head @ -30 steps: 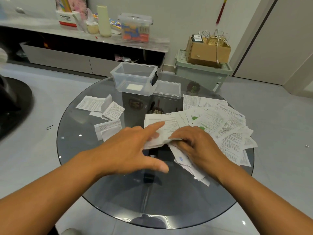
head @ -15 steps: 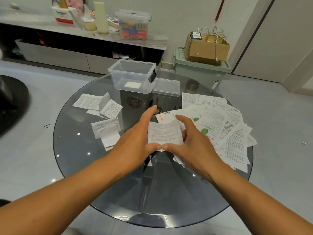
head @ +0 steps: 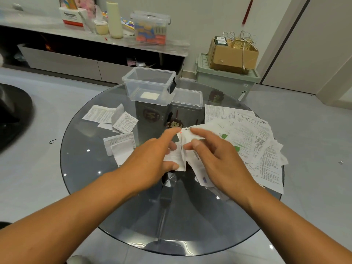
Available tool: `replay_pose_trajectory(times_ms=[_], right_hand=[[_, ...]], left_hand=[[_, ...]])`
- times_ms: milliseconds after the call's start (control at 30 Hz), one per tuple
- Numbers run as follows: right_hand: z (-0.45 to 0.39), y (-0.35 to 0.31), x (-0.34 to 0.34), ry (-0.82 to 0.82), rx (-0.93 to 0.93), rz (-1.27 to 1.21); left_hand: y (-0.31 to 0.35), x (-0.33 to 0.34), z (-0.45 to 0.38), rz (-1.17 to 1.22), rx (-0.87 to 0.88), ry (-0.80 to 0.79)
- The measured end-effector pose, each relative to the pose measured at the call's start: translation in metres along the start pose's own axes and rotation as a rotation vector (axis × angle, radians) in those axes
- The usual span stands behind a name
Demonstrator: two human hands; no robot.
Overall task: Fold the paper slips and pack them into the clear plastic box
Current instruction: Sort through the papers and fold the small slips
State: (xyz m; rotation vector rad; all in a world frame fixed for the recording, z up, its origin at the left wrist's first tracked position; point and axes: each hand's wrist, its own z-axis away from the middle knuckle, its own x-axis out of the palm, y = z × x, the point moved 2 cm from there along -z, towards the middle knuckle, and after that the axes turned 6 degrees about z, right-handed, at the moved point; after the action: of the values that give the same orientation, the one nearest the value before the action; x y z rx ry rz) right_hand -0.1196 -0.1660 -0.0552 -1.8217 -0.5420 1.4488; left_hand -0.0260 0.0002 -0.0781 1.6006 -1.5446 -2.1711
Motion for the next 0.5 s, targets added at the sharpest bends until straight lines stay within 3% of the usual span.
replay_pose_trajectory(times_ms=[100, 200, 333, 500], right_hand=[[0.001, 0.005, 0.01, -0.14, -0.054, 0.199], [-0.004, 0.01, 0.014, -0.195, -0.107, 0.352], [-0.009, 0.011, 0.01, -0.218, -0.037, 0.334], [-0.007, 0.007, 0.013, -0.106, 0.059, 0.239]], left_hand=[[0.005, -0.009, 0.003, 0.121, -0.009, -0.05], [0.008, -0.019, 0.011, -0.143, 0.034, -0.131], [0.012, -0.021, 0.018, -0.433, 0.105, -0.229], [0.012, -0.022, 0.009, -0.536, 0.174, -0.203]])
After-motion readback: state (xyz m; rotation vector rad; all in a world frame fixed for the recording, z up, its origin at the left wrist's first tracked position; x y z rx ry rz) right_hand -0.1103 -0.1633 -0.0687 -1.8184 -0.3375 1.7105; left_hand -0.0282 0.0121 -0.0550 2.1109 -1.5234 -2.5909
